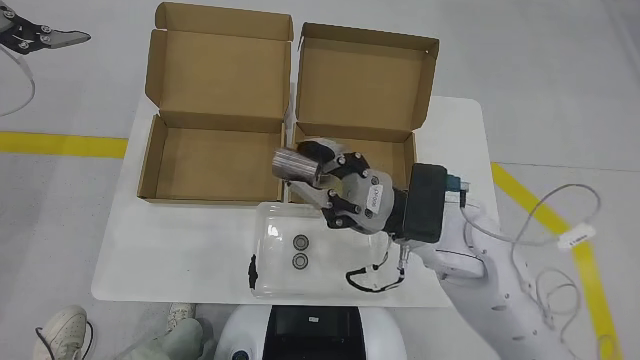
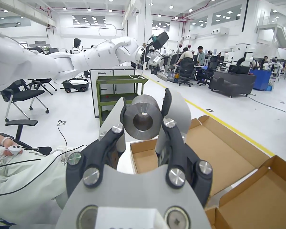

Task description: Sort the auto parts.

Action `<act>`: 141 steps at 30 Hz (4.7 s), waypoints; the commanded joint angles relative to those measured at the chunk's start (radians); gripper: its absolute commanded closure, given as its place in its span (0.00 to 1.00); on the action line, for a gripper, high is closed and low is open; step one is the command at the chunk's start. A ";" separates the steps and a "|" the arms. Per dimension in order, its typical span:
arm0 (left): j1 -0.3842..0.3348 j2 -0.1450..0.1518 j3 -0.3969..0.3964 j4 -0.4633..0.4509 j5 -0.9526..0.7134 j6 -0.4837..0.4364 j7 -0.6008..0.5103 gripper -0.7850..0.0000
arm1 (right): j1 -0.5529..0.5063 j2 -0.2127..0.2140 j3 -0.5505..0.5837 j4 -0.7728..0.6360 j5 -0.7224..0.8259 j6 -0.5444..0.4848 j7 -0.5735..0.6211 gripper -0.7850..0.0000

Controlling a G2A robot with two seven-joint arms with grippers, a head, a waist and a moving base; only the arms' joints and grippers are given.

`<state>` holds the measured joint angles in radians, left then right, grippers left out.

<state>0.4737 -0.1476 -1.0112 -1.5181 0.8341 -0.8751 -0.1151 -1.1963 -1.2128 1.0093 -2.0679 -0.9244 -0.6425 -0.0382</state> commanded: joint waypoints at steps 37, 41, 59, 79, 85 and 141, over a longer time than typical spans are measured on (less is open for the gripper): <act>0.000 0.000 0.000 0.000 0.000 0.000 0.000 0.00 | -0.225 0.002 0.065 0.140 -0.202 0.306 0.029 1.00; 0.000 0.000 0.000 0.000 0.000 0.000 0.000 0.00 | -0.239 0.002 0.075 0.152 -0.225 0.363 0.080 1.00; 0.000 0.000 0.000 0.000 0.000 0.000 0.000 0.00 | -0.101 -0.021 0.007 0.239 -0.257 0.538 0.580 1.00; 0.000 0.000 0.000 0.000 0.000 0.000 0.000 0.00 | 0.070 -0.061 -0.061 0.490 -0.172 0.562 0.743 1.00; 0.000 0.000 0.000 0.000 0.000 0.000 0.000 0.00 | 0.139 -0.079 -0.094 0.567 -0.147 0.561 0.765 1.00; 0.000 0.000 0.000 0.000 0.000 0.000 0.000 0.00 | -0.194 -0.031 -0.086 0.072 -0.385 0.259 0.707 0.56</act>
<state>0.4737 -0.1476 -1.0112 -1.5181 0.8341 -0.8751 -0.1151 -1.3827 -1.2448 0.9256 -1.9940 -1.3044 -0.3758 0.6793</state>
